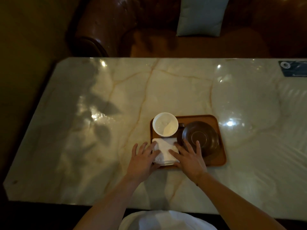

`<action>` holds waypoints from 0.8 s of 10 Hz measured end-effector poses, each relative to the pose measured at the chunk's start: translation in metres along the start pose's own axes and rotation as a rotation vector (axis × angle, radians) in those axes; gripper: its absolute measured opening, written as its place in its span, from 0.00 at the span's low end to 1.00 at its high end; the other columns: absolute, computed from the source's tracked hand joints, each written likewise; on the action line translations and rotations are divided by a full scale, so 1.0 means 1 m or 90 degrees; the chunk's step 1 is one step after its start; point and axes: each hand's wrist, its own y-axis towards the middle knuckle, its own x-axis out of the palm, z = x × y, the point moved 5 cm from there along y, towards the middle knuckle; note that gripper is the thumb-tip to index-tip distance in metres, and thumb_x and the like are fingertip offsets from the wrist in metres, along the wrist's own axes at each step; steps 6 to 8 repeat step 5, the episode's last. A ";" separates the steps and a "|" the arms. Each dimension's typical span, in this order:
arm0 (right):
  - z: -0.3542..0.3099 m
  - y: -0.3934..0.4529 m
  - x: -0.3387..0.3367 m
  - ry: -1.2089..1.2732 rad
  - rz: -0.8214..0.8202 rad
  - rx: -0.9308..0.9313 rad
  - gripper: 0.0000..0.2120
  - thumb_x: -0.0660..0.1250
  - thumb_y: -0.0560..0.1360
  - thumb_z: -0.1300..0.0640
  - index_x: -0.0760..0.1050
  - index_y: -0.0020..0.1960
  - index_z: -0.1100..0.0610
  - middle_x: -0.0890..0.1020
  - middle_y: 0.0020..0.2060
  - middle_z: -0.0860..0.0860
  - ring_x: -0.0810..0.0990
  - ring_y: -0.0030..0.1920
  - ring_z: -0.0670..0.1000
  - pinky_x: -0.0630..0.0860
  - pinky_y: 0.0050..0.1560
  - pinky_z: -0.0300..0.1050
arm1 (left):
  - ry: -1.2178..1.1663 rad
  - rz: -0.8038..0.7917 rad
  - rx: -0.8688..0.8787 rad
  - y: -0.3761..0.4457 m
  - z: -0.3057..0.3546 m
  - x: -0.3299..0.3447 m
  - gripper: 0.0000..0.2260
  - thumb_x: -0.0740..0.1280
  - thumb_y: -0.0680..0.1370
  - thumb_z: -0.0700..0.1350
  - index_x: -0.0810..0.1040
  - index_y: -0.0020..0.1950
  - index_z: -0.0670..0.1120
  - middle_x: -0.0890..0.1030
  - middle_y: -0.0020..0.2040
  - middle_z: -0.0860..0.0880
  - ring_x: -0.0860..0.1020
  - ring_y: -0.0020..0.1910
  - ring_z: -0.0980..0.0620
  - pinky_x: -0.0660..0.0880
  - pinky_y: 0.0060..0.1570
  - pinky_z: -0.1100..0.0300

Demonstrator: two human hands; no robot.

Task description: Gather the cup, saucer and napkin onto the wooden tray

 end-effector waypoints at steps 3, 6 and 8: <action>-0.004 -0.006 -0.016 0.091 -0.008 0.038 0.23 0.54 0.79 0.39 0.63 0.73 0.42 0.62 0.76 0.47 0.49 0.78 0.55 0.46 0.75 0.62 | -0.147 -0.018 -0.073 0.000 -0.005 -0.012 0.26 0.62 0.73 0.65 0.68 0.69 0.58 0.66 0.73 0.56 0.64 0.71 0.49 0.58 0.69 0.48; 0.002 -0.014 -0.051 0.146 0.013 0.075 0.18 0.58 0.78 0.44 0.72 0.67 0.45 0.73 0.67 0.47 0.65 0.71 0.52 0.63 0.69 0.54 | -0.239 -0.062 -0.079 0.004 -0.007 -0.032 0.22 0.63 0.74 0.62 0.73 0.65 0.56 0.75 0.65 0.53 0.73 0.61 0.51 0.71 0.58 0.54; 0.002 -0.014 -0.051 0.146 0.013 0.075 0.18 0.58 0.78 0.44 0.72 0.67 0.45 0.73 0.67 0.47 0.65 0.71 0.52 0.63 0.69 0.54 | -0.239 -0.062 -0.079 0.004 -0.007 -0.032 0.22 0.63 0.74 0.62 0.73 0.65 0.56 0.75 0.65 0.53 0.73 0.61 0.51 0.71 0.58 0.54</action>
